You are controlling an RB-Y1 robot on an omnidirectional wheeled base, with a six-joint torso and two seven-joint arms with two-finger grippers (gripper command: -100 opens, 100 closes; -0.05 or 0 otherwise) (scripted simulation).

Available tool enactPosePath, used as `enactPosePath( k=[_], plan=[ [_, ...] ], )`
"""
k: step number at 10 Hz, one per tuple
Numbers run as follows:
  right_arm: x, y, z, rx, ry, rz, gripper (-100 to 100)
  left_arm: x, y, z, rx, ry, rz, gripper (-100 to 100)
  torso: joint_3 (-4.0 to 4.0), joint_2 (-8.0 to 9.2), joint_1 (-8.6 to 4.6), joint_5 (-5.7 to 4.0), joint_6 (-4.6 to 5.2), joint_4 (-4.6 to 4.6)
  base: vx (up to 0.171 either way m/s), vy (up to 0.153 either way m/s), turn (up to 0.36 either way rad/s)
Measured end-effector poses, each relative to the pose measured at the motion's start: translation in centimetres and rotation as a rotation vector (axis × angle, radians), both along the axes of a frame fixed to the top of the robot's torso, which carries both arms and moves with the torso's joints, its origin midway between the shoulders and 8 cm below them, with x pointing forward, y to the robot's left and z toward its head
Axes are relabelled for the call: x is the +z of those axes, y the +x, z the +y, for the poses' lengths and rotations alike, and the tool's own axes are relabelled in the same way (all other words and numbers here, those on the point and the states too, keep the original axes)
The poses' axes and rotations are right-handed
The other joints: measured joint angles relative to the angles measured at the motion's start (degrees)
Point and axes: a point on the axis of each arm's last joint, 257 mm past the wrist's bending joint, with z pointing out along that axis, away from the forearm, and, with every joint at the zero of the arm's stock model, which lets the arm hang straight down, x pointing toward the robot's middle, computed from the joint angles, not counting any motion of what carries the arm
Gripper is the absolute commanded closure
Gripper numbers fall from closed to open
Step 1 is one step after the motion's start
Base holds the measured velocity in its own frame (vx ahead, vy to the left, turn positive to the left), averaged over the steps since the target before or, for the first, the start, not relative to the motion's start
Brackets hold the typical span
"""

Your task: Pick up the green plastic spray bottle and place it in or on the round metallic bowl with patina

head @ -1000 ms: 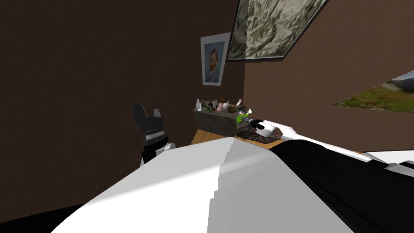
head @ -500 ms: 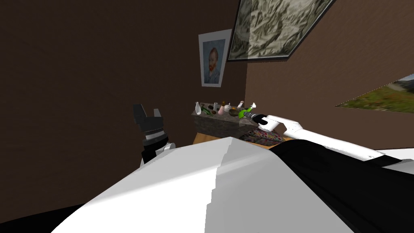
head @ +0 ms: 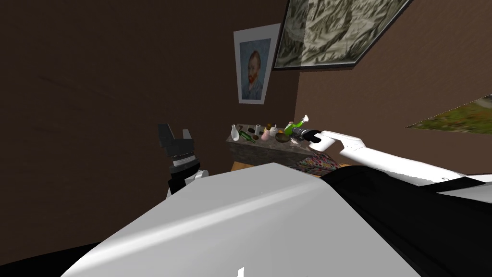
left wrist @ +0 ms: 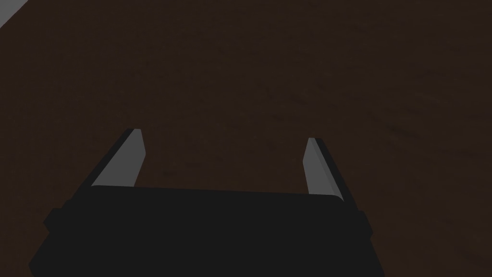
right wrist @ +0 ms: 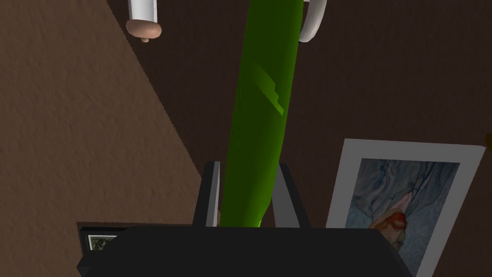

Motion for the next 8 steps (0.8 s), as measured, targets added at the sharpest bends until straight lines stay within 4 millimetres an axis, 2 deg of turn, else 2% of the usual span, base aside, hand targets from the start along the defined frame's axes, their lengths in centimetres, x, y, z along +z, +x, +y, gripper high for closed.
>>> enactPosePath(
  k=[1,5,6,7,8],
  plan=[
    [0.36,0.14,-0.04,0.0,-0.003,-0.005,-100,0.01,0.0,0.0,0.0,0.0,0.0,0,0.17,0.37,-0.06,-0.1,0.01,0.01,0.02,0.0,0.008],
    [0.37,0.16,-0.03,0.0,-0.002,-0.006,-100,0.01,0.01,-0.01,0.0,0.0,0.0,0,0.5,0.91,-0.09,-0.11,0.06,0.15,0.002,0.0,0.0],
    [0.37,0.16,-0.03,0.0,-0.002,-0.006,0,0.01,0.01,-0.01,0.0,0.0,0.0,0,0.51,0.92,-0.09,-0.11,0.06,0.16,0.0,0.0,0.0],
    [0.37,0.16,-0.03,0.0,-0.002,-0.006,-100,0.01,0.01,-0.01,0.0,0.0,0.0,0,0.51,0.93,-0.09,-0.11,0.06,0.16,0.006,-0.014,-0.127],
    [1.26,0.56,0.45,0.01,-0.007,-0.009,-100,0.0,0.01,0.0,0.0,0.0,0.0,0,0.51,0.92,-0.12,-0.09,0.09,0.16,0.015,-0.028,-0.144]
  ],
)
